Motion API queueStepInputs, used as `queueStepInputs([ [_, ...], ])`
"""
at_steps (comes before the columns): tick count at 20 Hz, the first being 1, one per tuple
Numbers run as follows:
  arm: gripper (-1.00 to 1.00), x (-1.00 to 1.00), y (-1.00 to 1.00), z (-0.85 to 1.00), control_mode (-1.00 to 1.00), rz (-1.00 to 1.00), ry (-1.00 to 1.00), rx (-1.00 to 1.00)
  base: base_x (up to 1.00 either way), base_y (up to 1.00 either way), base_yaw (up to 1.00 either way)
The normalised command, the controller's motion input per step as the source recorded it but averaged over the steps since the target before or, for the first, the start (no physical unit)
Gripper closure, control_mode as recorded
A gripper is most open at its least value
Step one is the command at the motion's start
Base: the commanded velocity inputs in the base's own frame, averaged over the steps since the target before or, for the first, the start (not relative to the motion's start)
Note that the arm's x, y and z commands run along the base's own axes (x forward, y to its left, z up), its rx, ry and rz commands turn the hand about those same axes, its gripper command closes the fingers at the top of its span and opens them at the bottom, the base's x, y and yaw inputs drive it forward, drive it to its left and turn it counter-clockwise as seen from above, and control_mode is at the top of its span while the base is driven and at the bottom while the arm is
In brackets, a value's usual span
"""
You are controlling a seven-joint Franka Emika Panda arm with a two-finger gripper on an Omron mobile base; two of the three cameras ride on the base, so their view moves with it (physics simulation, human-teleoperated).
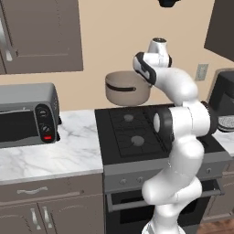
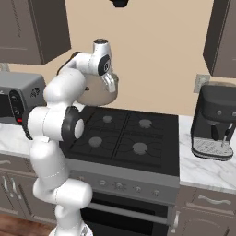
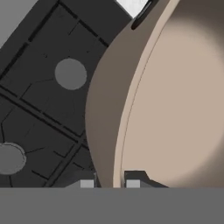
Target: Move the pot and pan from the stove into the sink.
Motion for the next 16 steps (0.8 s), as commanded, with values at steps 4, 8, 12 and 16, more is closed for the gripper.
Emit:
queueStepInputs([
  [4,1.0,-0.81,-0.09,0.34,-1.0,0.19,-0.08,0.0,0.0,0.0,0.0],
  [8,1.0,-0.78,-0.12,0.27,-1.0,0.16,-0.18,-0.01,0.0,0.0,0.0],
  [12,1.0,-0.69,-0.17,0.25,-1.0,0.15,-0.27,-0.04,0.0,0.0,0.0],
  [16,1.0,-0.7,-0.16,0.23,-1.0,0.14,-0.28,-0.06,0.0,0.0,0.0],
])
